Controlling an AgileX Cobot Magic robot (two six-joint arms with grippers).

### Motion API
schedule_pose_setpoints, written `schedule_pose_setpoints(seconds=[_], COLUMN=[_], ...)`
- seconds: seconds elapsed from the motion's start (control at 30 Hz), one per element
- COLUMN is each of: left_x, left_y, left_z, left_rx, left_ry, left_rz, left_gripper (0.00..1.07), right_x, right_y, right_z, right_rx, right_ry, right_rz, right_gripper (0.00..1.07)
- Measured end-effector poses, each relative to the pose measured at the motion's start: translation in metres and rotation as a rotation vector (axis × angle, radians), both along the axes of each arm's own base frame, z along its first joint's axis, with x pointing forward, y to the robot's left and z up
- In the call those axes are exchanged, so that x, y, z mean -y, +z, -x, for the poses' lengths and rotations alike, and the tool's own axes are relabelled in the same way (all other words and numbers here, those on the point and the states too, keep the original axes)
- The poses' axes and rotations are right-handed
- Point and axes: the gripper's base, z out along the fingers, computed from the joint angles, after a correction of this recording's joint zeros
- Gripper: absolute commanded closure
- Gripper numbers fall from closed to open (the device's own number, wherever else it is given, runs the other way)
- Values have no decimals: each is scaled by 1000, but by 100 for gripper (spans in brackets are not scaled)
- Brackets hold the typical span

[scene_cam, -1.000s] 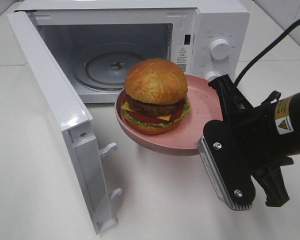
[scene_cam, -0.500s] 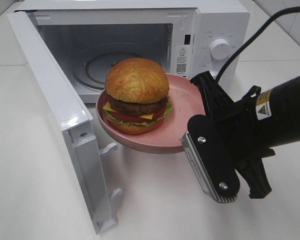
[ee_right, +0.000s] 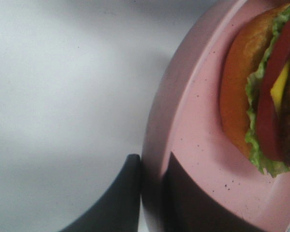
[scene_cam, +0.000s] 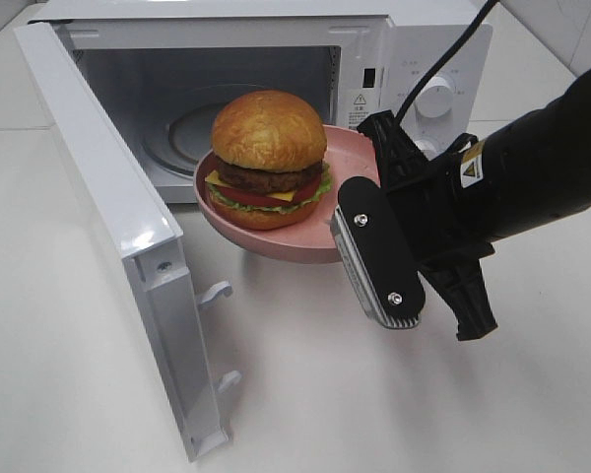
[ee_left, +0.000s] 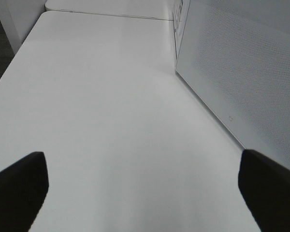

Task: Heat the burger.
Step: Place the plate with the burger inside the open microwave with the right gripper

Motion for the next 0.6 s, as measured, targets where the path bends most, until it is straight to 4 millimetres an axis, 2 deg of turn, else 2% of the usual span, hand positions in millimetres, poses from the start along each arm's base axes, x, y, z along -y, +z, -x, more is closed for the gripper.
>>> schedule_pose_setpoints(seconds=[0.6], left_x=[0], left_y=[0], left_z=[0], left_rx=[0], left_ry=[0], left_rz=[0], left_gripper=[7], right_x=[-22], right_y=[-11], right_z=[-29], right_rx=[-16], right_ry=[26], right_rz=[33], right_gripper=[105])
